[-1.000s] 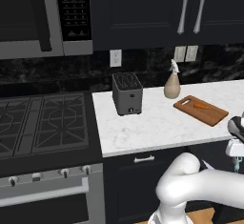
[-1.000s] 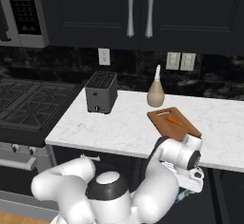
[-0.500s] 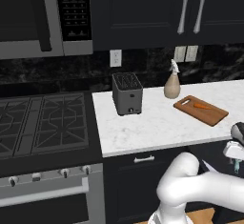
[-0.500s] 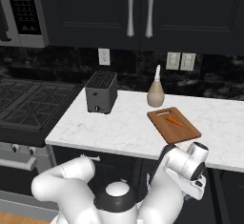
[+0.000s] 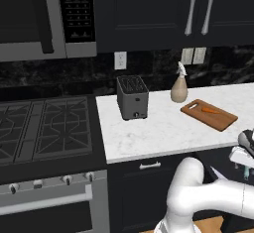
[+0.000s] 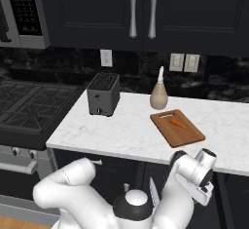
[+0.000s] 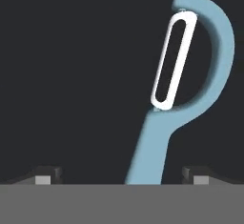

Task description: Place the appropriate cutting tool for cutting the carrot skin on the cutting board.

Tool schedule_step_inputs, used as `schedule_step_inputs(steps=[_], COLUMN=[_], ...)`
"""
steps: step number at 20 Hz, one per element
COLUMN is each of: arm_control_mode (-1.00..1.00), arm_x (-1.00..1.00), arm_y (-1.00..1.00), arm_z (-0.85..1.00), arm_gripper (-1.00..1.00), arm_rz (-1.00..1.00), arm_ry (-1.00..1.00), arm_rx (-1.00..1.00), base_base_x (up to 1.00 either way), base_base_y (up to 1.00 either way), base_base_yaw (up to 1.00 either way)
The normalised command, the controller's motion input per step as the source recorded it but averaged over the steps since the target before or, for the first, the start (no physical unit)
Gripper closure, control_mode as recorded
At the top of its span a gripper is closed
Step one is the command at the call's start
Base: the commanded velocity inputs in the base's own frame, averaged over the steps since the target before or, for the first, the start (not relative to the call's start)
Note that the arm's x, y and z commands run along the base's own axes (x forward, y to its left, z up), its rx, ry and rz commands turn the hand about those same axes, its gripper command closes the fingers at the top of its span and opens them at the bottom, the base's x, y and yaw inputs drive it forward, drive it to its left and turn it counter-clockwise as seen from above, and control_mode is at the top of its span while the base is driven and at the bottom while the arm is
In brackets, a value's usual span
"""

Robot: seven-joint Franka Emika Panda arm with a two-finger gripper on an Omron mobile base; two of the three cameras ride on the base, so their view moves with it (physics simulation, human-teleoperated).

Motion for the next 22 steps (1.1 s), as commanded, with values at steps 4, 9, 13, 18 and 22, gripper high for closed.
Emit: schedule_step_inputs(steps=[4,9,13,18,22], arm_control_mode=[-1.0,-1.0,-1.0,-1.0,-1.0], arm_x=[0.35,0.08,-0.01,0.0,-0.1], arm_y=[-0.14,0.0,0.11,0.17,0.01], arm_z=[-0.46,-0.68,-0.89,-0.39,-0.01], arm_gripper=[-1.0,-1.0,1.0,1.0,1.0], arm_rz=[-0.1,-0.05,-0.04,-0.02,-0.01], arm_ry=[0.14,0.13,0.16,0.08,0.0], arm_rx=[-0.05,-0.09,-0.14,-0.05,0.0], base_base_x=[0.0,0.0,0.0,0.0,0.0], base_base_y=[0.0,0.0,0.0,0.0,0.0], base_base_yaw=[0.0,0.0,0.0,0.0,0.0])
